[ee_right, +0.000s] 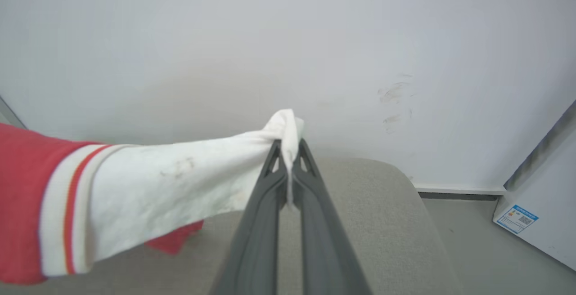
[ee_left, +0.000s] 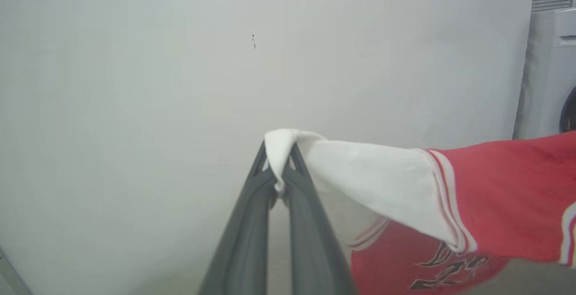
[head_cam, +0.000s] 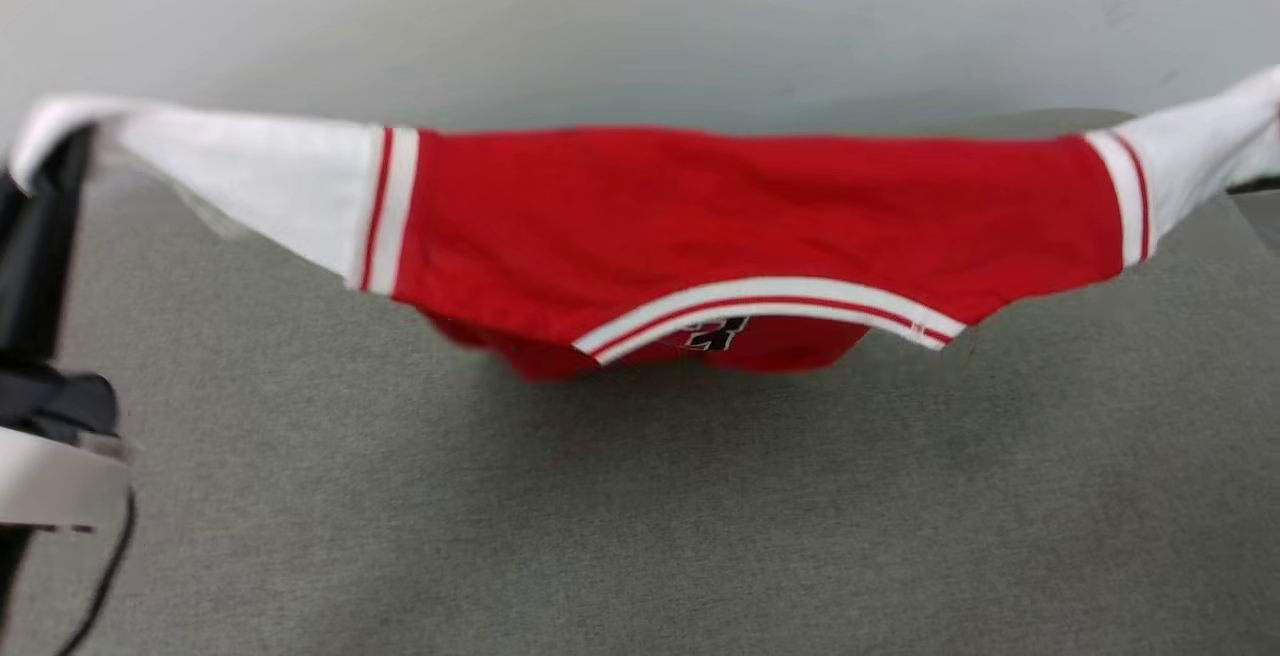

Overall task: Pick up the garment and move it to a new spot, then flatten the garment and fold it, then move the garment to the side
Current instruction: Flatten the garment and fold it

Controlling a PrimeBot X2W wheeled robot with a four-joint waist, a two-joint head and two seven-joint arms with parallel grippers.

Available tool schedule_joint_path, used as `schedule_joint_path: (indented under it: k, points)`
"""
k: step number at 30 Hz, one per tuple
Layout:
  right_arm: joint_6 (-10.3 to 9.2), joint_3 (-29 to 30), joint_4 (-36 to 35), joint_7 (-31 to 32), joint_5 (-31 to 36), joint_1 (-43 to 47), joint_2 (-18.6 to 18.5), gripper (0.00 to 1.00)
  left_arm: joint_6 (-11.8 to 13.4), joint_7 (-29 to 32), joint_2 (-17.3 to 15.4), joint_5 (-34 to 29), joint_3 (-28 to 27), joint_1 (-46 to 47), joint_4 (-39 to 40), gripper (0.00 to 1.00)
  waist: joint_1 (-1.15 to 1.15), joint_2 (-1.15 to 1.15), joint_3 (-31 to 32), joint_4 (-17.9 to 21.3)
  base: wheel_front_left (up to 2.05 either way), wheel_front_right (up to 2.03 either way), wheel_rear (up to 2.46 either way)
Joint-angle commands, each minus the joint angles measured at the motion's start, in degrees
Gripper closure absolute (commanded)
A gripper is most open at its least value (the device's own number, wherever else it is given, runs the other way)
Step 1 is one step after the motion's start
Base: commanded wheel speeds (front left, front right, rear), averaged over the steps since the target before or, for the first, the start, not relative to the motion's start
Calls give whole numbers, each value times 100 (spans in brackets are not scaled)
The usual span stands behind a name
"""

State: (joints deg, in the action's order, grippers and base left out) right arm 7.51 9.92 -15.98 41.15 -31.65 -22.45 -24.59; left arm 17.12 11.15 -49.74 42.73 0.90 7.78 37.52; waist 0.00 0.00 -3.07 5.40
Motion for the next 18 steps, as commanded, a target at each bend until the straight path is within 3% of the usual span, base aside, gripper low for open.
schedule_joint_path:
  k: [1, 10, 18]
  points:
    - [-4, 33, -62, -34, -34, -196, 93, 100, -21, -19, -73, -6, -109, 148, 24, 100, 0, 0, 11, 47, 0, 0, 0]
    - [-3, 141, -200, -400, 187, -1379, 648, 100, -185, -98, -343, 107, -455, 1437, -63, 100, 0, 0, -282, 221, 0, 0, 0]
    - [-3, 64, 204, -490, 454, -2407, 589, 100, -480, -87, -463, 140, -91, 3007, -753, 100, 0, 0, -995, 283, 0, 0, 0]
